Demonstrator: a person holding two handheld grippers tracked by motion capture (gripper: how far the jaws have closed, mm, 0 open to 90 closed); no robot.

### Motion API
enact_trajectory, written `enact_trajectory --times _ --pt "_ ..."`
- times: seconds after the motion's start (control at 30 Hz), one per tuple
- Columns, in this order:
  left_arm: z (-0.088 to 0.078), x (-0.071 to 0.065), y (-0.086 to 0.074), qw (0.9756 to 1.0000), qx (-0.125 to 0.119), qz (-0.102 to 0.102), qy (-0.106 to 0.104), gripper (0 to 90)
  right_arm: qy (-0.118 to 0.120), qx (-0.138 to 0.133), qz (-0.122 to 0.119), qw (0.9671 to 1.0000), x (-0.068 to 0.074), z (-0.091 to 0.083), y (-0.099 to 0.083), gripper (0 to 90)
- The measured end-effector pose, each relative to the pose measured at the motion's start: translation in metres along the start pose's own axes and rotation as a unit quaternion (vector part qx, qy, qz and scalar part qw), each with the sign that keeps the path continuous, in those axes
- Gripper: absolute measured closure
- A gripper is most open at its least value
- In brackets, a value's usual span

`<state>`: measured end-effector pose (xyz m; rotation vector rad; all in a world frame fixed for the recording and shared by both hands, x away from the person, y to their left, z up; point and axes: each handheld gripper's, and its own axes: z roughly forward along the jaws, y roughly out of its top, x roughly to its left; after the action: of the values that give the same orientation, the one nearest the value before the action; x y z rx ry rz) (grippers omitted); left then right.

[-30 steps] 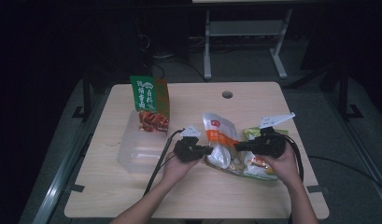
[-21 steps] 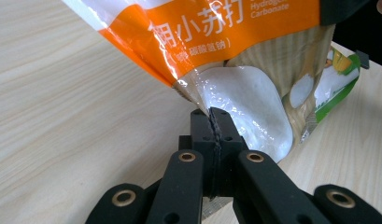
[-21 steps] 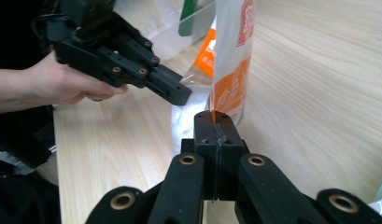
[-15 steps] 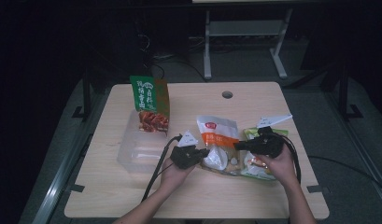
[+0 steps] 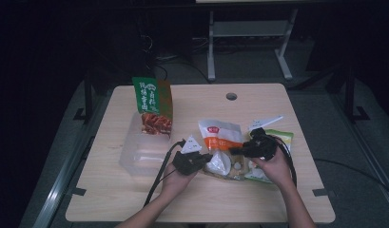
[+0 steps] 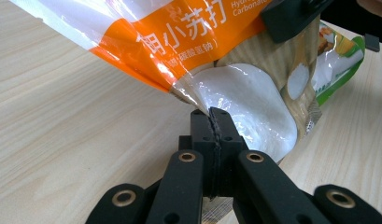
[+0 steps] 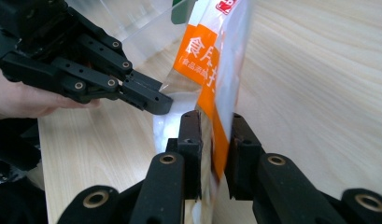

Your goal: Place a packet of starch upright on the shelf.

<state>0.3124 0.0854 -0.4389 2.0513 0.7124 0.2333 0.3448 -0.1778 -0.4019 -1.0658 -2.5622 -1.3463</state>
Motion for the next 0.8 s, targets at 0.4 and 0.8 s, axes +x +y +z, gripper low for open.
enact_trajectory --times 0.4,0.8 --pt "-0.016 0.001 -0.002 0.9997 0.014 -0.016 -0.013 81.0 -0.005 -0.009 -0.02 0.9997 0.009 -0.003 -0.001 89.7" --pt "-0.042 -0.005 -0.009 0.9997 0.017 0.009 -0.011 72.8 -0.022 -0.022 -0.051 0.9982 0.024 -0.013 0.003 89.9"
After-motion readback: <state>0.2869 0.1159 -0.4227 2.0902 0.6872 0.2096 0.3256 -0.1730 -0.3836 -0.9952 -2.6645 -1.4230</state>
